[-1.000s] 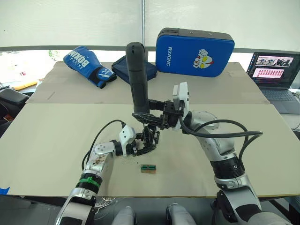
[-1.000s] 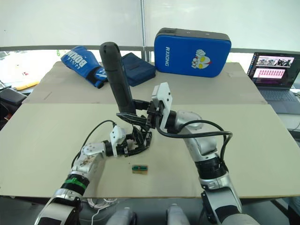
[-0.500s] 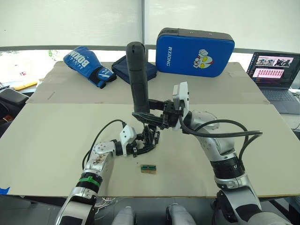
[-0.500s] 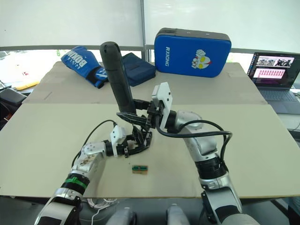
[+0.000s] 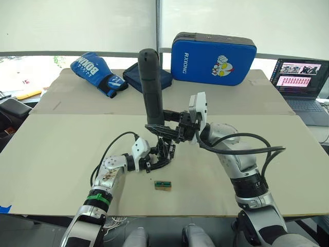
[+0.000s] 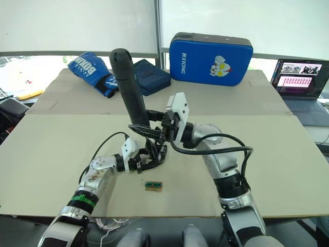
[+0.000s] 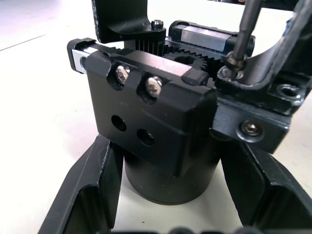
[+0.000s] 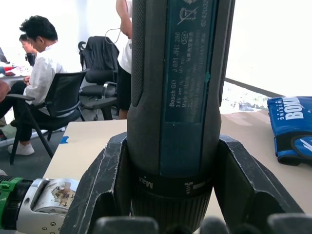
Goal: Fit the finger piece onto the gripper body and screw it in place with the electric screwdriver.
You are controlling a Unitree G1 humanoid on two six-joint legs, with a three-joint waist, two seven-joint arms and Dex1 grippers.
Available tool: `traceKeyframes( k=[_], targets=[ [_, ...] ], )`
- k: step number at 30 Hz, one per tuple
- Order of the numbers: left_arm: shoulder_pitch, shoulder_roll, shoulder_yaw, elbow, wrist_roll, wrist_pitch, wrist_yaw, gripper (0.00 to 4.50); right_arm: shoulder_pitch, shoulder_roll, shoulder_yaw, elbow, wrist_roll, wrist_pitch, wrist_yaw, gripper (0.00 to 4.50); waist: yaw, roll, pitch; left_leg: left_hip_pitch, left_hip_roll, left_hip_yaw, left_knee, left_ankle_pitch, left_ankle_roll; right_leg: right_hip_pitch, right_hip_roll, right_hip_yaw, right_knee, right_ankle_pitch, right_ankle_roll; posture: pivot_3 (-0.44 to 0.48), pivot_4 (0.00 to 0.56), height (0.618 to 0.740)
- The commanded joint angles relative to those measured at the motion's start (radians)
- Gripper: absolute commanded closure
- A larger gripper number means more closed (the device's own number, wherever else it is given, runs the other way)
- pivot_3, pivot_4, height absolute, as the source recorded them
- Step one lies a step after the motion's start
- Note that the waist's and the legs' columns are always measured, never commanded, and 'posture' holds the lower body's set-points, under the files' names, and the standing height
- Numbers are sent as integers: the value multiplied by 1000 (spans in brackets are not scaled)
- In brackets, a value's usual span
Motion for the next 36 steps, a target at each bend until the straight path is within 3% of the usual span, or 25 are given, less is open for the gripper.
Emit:
traceKeyframes(
  k=[1, 20, 36],
  targets=[
    [13, -3, -21, -30, 8, 13, -2, 1683, 30, -13, 19, 28, -23, 13, 3, 2563, 0, 0, -1, 0, 0, 0, 0, 0, 0, 0, 0, 0, 0, 0, 0, 0, 150, 740],
    [25, -5, -24, -39, 8, 10, 13, 1683, 31, -24, 40, 67, -38, 131, -41, 2563, 0, 0, -5, 1, 0, 0, -1, 0, 0, 1, 0, 0, 0, 0, 0, 0, 150, 740],
    [36, 2, -24, -50, 9, 13, 20, 1683, 18, -21, 33, 41, -29, 86, -23, 2563, -1, 0, -7, 2, 0, 0, -1, 0, 0, 1, 0, 0, -1, 0, 0, 0, 150, 740]
  ],
)
